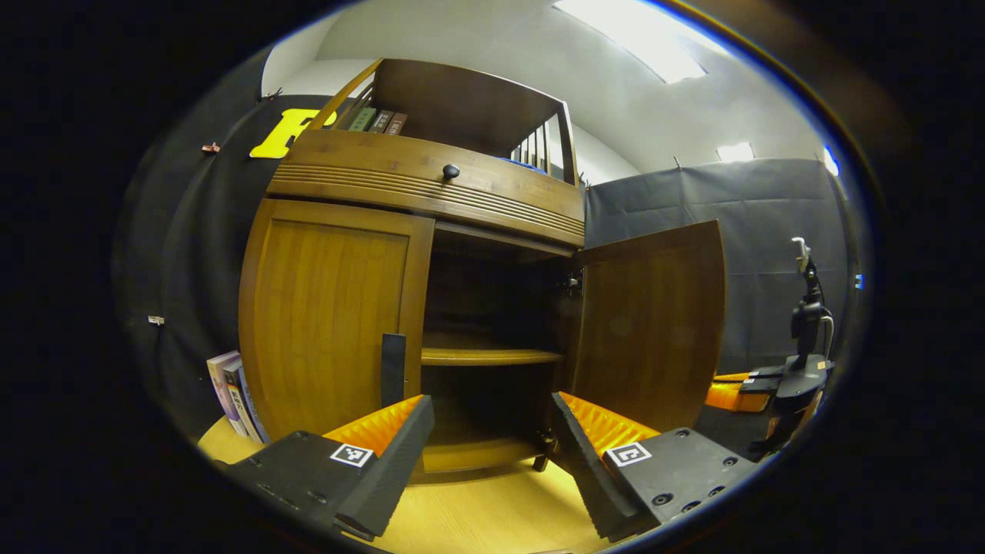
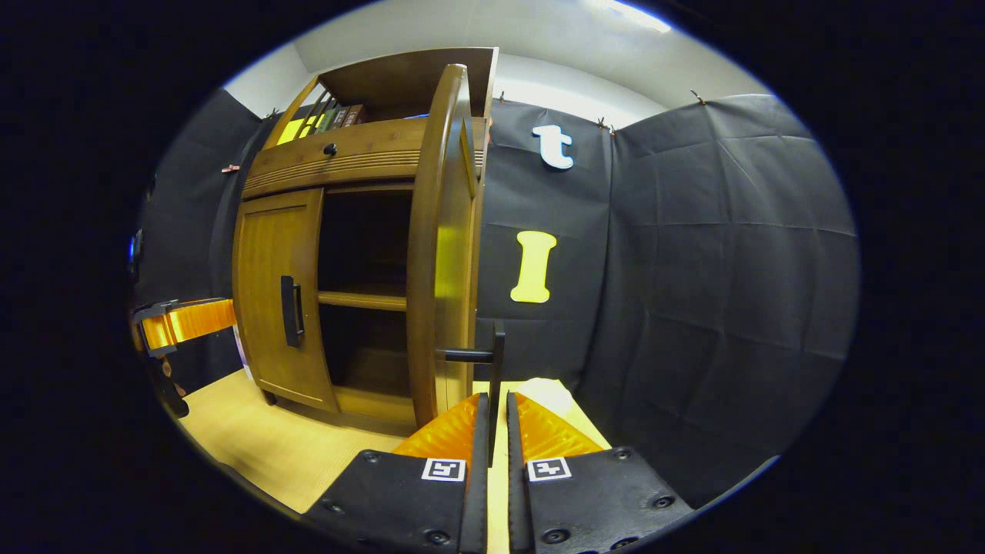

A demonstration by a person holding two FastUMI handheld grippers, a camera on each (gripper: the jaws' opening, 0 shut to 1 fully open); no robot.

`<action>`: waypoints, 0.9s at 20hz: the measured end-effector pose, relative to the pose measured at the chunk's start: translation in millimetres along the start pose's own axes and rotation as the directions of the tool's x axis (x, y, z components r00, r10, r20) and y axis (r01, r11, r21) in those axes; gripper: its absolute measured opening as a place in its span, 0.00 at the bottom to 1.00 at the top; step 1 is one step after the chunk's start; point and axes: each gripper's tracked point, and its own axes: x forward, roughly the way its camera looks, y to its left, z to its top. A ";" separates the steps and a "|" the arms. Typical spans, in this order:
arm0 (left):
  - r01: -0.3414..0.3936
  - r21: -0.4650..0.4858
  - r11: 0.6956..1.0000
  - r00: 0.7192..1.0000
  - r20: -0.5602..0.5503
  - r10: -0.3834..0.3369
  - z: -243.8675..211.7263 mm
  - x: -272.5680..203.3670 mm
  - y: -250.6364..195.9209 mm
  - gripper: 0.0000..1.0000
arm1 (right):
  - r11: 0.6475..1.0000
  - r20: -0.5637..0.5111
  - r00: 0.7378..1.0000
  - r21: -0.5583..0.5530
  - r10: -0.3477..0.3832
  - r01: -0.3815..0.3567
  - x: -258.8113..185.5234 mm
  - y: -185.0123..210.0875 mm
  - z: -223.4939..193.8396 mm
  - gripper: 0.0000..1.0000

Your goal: Open the right door of the double-door shoe cabinet with the right hand, and open the left door with the left hand.

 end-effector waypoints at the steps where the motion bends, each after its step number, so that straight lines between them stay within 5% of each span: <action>1: -0.006 0.003 1.000 1.000 0.003 0.006 -0.2 0.8 1.8 0.94 | 1.000 0.010 1.000 -0.011 -0.022 0.022 -1.2 -6.1 0.7 0.15; 5: -0.008 0.014 1.000 1.000 -0.001 0.008 -1.5 2.6 2.8 0.94 | 0.989 0.078 0.989 -0.063 -0.128 0.133 -12.8 -35.9 11.9 0.15; 16: 0.000 0.032 0.999 1.000 -0.002 0.000 -2.4 5.3 3.3 0.94 | 0.999 0.073 0.997 -0.015 -0.040 0.041 -35.6 -3.9 7.9 0.20; 18: -0.001 0.038 0.999 1.000 0.008 0.001 -2.2 8.2 4.5 0.96 | 1.000 0.094 0.995 0.001 -0.021 0.021 -40.1 1.7 13.8 0.32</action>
